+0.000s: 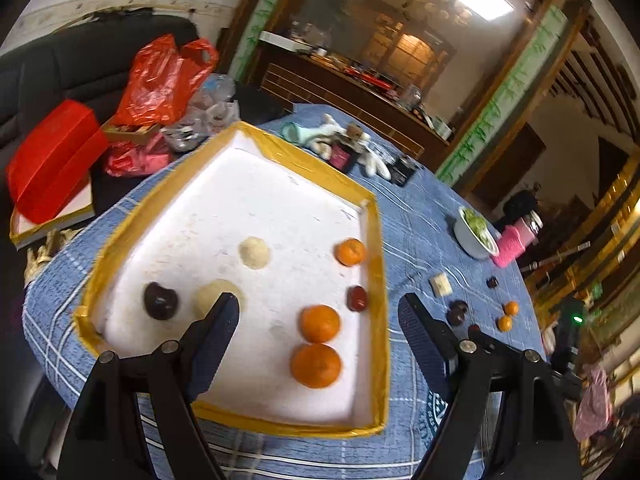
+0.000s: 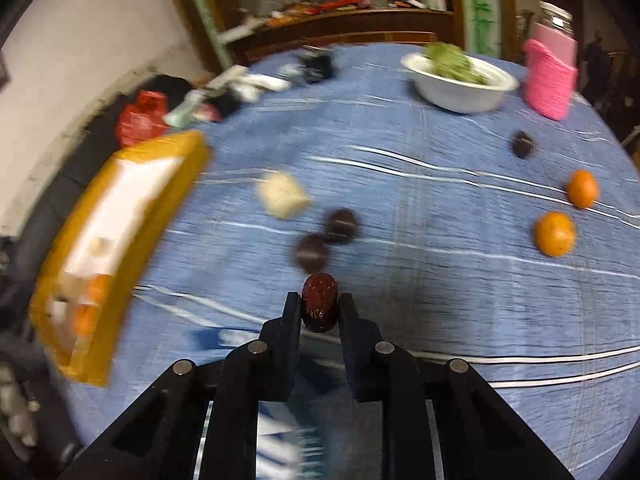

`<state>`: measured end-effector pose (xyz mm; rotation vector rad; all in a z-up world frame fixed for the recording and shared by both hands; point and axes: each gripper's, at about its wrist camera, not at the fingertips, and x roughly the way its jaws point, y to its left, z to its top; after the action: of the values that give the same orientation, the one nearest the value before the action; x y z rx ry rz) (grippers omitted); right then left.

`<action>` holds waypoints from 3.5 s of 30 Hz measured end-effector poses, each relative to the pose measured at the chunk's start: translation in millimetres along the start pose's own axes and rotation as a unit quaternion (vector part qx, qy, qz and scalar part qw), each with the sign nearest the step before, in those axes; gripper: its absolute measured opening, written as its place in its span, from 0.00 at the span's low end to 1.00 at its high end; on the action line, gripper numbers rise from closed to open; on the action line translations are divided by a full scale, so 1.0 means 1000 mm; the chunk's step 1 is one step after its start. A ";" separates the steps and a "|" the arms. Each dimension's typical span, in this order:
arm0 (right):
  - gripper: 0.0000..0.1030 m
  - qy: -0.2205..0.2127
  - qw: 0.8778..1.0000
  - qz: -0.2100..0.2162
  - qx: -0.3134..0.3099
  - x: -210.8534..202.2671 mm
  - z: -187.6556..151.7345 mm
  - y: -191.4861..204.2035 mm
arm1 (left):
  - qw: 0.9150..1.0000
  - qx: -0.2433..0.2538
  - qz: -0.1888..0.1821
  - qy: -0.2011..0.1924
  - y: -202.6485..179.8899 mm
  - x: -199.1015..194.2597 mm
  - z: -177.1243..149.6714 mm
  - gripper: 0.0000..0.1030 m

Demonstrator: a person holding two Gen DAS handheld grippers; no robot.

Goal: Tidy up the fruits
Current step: 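Carry the dark red date into the white tray and open the right tool, then grasp a beige cube with the left tool while the right tool grasps a dark plum, then lower the beige cube and dark plum into the white tray and release both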

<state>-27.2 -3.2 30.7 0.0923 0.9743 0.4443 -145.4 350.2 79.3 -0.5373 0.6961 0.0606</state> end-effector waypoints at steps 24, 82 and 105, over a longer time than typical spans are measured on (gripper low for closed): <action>0.54 0.006 0.989 0.147 -0.027 0.009 0.042 0.114 | 0.998 -0.054 -0.007 -0.009 0.055 -0.012 -0.001 0.79; 0.60 -0.036 0.998 0.058 -0.010 0.021 0.025 -0.034 | 0.990 0.114 -0.040 0.079 -0.159 0.147 -0.013 0.38; 0.27 -0.046 0.998 0.011 0.032 0.009 0.021 -0.027 | 1.000 0.014 0.028 -0.004 -0.029 0.036 0.006 0.38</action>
<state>2.9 -21.6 28.0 0.1811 0.8982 0.4256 -107.5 323.4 73.5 -0.4917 0.7038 0.1044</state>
